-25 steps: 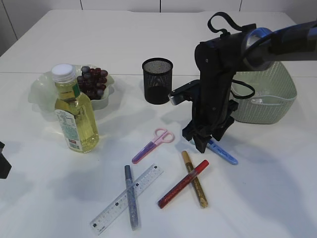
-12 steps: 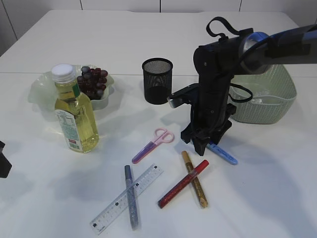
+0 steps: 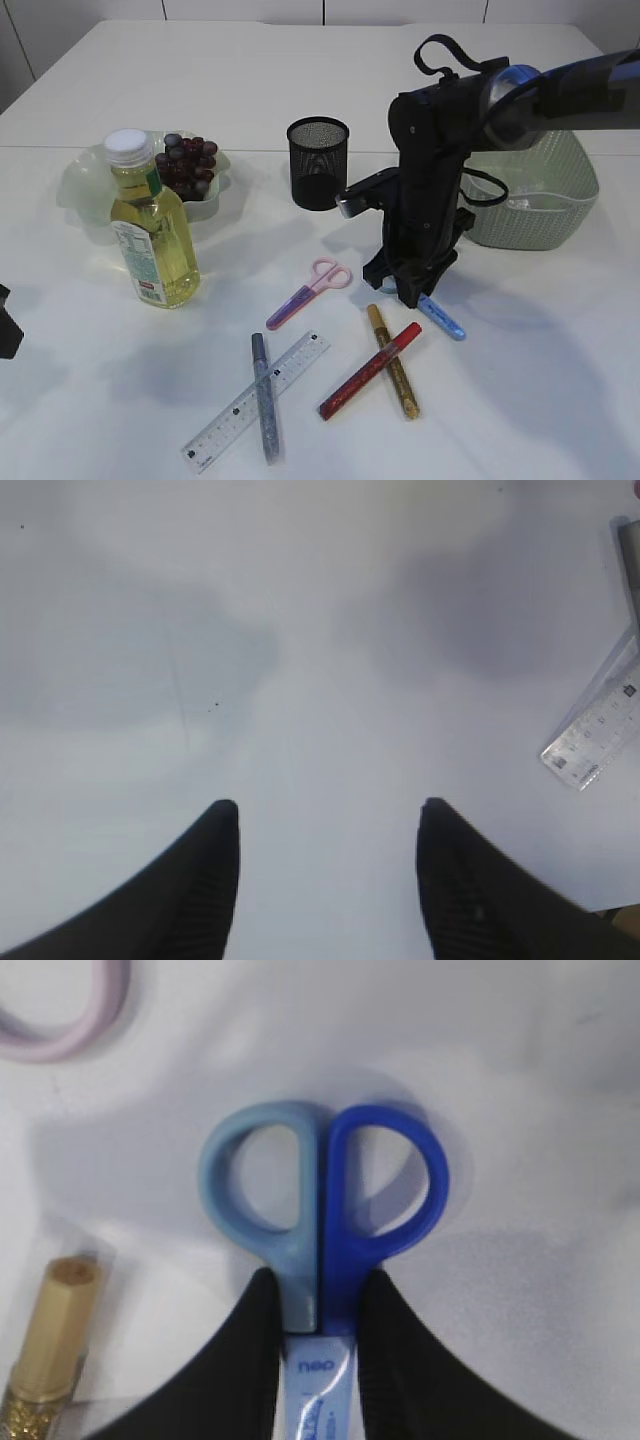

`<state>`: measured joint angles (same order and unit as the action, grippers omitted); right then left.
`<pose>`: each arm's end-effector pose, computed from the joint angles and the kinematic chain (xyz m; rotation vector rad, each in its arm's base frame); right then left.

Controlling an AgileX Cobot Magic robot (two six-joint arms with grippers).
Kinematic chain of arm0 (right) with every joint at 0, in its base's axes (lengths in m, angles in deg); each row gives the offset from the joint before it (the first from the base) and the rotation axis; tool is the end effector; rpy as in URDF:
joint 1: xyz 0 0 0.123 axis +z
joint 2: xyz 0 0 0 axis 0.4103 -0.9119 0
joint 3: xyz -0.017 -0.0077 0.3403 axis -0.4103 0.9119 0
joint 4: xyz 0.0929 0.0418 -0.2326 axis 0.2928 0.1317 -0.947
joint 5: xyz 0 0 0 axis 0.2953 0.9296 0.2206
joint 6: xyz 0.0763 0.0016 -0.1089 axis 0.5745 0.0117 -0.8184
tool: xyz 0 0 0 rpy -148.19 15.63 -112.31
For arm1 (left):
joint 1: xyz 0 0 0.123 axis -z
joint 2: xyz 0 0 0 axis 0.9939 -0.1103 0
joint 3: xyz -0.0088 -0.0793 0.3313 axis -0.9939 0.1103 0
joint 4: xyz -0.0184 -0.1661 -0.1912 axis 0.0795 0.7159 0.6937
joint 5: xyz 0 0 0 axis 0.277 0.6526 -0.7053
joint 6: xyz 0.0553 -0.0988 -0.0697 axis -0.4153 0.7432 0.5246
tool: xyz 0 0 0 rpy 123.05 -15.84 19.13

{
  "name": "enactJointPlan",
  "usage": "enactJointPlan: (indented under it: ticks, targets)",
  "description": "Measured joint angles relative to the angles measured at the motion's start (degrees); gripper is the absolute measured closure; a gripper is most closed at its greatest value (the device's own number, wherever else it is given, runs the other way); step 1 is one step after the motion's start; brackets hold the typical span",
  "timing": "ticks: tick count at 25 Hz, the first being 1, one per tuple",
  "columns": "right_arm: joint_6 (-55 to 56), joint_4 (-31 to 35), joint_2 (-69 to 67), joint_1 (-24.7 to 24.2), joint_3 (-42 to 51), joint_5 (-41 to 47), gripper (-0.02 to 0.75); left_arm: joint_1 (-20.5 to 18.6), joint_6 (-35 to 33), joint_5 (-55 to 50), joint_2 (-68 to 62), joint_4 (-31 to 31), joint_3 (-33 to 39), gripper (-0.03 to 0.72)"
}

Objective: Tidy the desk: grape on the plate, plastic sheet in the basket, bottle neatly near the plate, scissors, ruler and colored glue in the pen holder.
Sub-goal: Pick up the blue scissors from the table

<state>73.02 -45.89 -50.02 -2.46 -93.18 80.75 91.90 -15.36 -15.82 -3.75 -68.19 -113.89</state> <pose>0.4502 0.1742 0.1231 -0.9301 2.9919 -0.0592 0.2158 -0.0482 0.2425 0.0588 2.8313 -0.2386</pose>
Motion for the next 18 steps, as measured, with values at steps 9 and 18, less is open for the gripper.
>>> enactJointPlan:
  ticks: [9,18]
  targets:
    - [0.7,-0.4,0.0,0.0,-0.1,-0.4,0.564,0.0,0.0,0.0,0.0,-0.1,0.0,0.273]
    - [0.6,2.5,3.9,0.0,-2.1,0.6,0.564,0.0,0.0,-0.6,0.0,-0.1,0.0,0.273]
